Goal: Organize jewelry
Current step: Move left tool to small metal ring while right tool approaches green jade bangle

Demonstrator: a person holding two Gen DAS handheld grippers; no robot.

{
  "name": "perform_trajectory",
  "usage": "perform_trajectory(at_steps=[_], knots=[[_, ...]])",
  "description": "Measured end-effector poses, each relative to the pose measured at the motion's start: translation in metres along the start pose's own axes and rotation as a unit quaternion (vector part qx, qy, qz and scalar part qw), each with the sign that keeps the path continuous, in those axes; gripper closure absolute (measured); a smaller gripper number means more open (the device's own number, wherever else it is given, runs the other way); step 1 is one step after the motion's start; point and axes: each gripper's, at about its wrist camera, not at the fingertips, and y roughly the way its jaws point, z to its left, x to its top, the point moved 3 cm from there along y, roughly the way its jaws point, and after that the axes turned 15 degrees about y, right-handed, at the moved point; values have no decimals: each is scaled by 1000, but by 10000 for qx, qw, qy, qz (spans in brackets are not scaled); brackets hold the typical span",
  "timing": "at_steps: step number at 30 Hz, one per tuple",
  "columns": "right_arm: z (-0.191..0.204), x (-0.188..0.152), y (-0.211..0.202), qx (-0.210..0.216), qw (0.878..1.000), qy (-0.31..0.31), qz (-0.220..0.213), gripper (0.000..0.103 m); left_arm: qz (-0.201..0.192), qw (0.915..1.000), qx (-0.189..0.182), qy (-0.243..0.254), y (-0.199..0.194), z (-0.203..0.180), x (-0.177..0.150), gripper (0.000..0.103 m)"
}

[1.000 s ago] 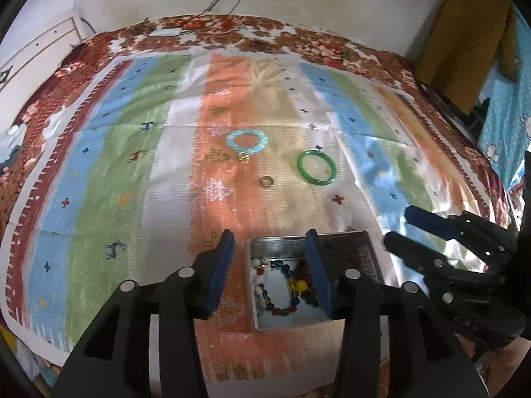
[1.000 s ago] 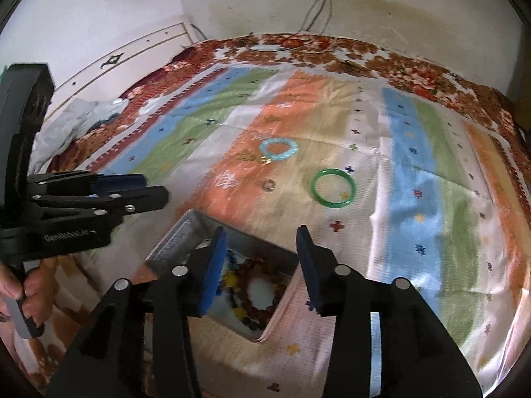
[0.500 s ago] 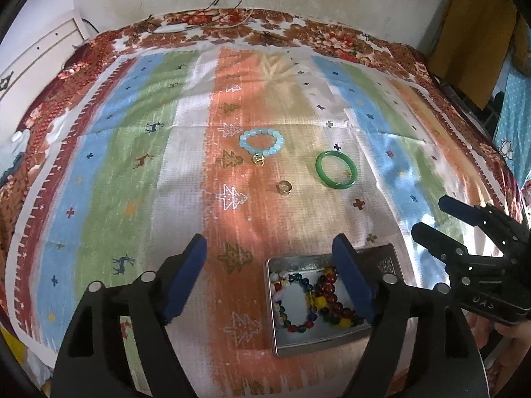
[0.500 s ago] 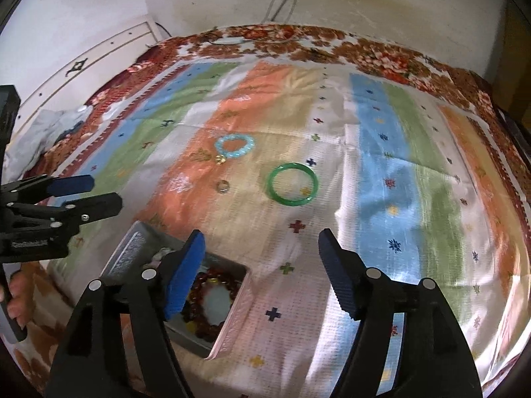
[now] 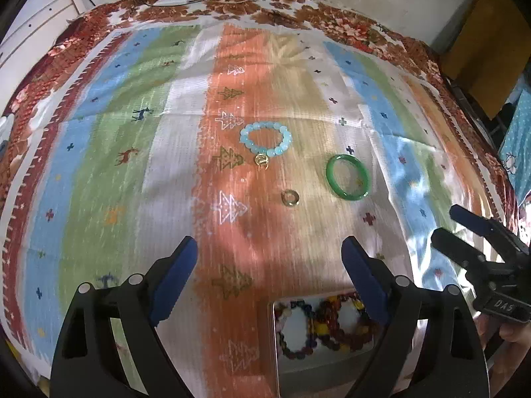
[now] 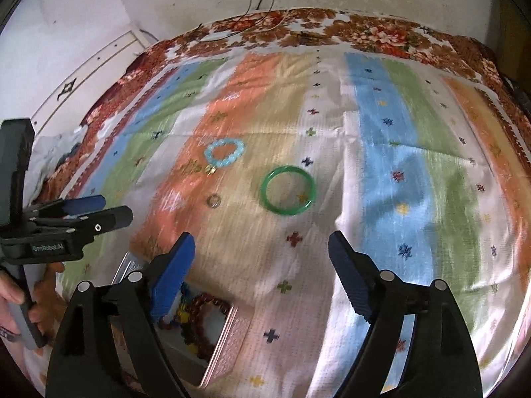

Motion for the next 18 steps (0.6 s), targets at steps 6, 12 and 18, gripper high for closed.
perform_trajectory(at_steps=[6, 12, 18], knots=[[-11, 14, 19, -93, 9996, 183, 169, 20, 165, 9995, -266, 56, 19, -3, 11, 16], [-17, 23, 34, -152, 9990, 279, 299, 20, 327, 9989, -301, 178, 38, -3, 23, 18], [-23, 29, 50, -219, 9977, 430, 480, 20, 476, 9978, -420, 175, 55, 3, 32, 19]])
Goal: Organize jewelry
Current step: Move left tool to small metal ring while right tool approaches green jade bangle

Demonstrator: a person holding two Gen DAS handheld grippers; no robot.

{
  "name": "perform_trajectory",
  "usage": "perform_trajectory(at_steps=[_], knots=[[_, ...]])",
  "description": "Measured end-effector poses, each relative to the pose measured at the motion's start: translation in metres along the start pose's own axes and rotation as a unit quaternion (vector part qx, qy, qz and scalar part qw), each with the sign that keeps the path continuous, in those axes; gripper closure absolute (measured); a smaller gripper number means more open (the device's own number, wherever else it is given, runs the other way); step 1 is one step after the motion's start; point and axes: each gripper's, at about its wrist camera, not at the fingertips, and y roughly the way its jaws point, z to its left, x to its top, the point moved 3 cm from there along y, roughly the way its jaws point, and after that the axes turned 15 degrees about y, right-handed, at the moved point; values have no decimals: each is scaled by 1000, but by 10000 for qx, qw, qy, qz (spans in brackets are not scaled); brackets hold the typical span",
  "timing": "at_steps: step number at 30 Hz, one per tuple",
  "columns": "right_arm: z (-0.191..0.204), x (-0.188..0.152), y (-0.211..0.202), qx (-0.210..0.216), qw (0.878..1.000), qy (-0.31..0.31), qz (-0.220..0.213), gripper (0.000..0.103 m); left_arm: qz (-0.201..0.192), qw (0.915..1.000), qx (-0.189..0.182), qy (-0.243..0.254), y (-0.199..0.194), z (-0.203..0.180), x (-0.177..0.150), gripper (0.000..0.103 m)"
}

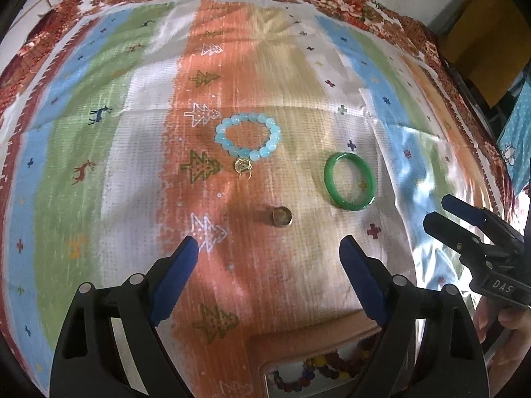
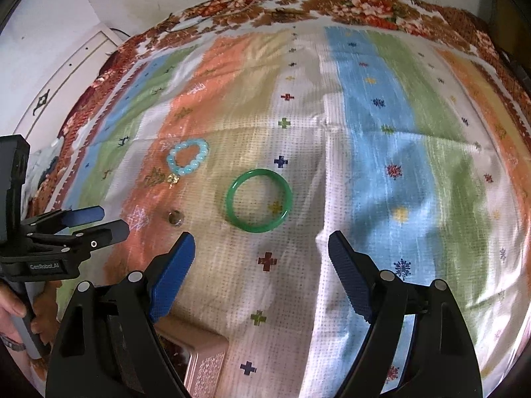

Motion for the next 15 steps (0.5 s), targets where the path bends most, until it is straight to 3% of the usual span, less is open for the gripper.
perform_trajectory(at_steps=[9, 15], knots=[[-1, 10, 21, -180, 9998, -24, 125, 20, 88, 9999, -69, 121, 15, 0, 11, 20], [4, 14, 33, -324, 9993, -151, 147, 20, 241, 9995, -37, 194, 27, 6, 15, 29]])
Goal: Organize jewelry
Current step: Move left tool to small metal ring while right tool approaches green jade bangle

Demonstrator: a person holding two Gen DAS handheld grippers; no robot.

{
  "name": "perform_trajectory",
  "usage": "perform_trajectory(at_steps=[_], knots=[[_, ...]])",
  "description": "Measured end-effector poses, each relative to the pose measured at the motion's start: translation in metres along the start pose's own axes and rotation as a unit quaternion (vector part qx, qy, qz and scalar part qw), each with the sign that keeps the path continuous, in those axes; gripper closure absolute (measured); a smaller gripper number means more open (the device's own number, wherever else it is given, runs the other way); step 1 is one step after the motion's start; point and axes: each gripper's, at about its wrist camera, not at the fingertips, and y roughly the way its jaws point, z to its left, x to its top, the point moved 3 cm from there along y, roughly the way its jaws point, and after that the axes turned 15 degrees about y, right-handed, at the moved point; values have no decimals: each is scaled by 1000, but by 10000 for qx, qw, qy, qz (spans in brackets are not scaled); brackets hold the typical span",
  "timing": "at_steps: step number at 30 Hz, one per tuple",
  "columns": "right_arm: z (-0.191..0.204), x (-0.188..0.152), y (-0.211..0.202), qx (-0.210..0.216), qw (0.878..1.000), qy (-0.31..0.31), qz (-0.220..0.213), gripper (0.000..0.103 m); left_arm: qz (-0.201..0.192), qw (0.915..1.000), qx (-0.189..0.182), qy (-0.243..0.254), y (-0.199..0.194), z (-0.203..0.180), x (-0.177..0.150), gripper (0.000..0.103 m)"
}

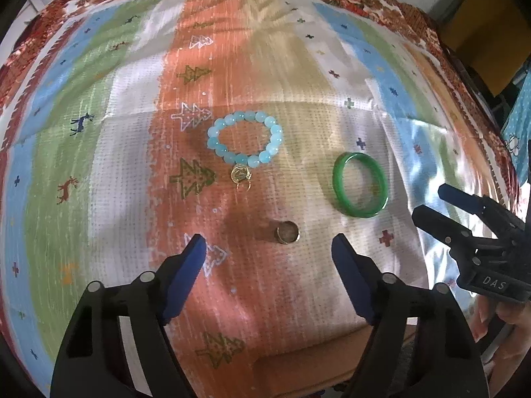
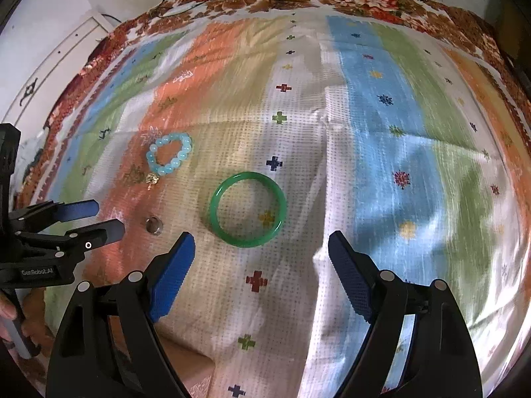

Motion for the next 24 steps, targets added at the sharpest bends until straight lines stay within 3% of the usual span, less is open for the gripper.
perform_trajectory(at_steps=[8, 18, 21, 24], knots=[[6, 5, 15, 4, 9999, -130, 92, 20, 268, 9994, 61, 219, 19, 2, 2, 45], [2, 11, 36, -69, 9996, -70, 265, 21, 398, 9982, -3, 451, 31, -3, 5, 52], [2, 12, 44, -95, 9993, -86, 359, 32, 432, 9980, -23, 459, 35, -4, 6, 54], [2, 12, 50, -138, 9990, -92, 414, 37, 442, 9977, -74, 502, 38, -5, 7, 55]])
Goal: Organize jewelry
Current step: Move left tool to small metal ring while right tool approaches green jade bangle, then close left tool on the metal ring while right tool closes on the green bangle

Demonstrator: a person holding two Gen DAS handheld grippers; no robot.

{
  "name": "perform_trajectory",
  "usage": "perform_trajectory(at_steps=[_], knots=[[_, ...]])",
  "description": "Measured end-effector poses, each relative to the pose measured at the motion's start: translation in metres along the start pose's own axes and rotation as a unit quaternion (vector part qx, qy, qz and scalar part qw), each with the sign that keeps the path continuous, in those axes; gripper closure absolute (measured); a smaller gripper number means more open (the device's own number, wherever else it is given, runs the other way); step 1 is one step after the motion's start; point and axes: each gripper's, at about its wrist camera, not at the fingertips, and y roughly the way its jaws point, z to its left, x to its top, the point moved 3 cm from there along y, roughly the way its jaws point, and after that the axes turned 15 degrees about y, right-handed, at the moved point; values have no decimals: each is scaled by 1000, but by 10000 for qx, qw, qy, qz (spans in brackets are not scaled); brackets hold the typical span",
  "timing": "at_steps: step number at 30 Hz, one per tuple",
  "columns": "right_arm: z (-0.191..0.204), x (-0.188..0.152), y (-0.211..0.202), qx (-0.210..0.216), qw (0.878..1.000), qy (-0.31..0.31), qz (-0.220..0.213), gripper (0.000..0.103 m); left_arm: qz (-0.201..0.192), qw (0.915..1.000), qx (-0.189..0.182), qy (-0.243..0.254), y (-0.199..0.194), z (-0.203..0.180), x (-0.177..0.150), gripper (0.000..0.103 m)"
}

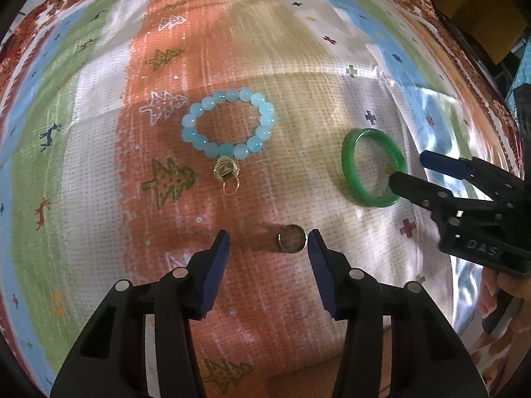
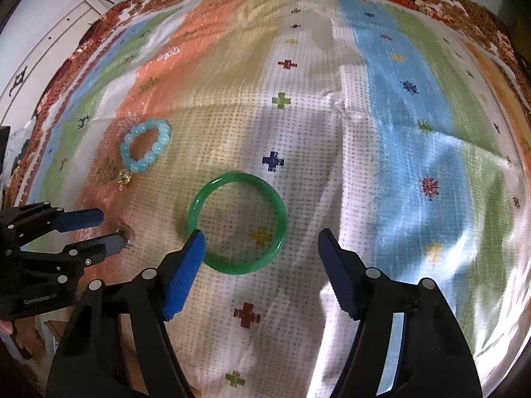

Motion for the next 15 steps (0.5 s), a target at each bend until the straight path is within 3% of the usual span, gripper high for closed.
perform_trajectory(at_steps=[4, 12, 15], knots=[[1, 1, 6, -7, 10000, -14, 60, 47, 36, 9999, 20, 91, 3, -3, 3, 58], [2, 1, 13, -85, 9999, -72, 112, 51, 116, 9993, 140, 316, 10, -11, 4, 65], [-1, 2, 15, -170, 9998, -41, 97, 60, 137, 9990, 181, 388, 11, -14, 3, 72]])
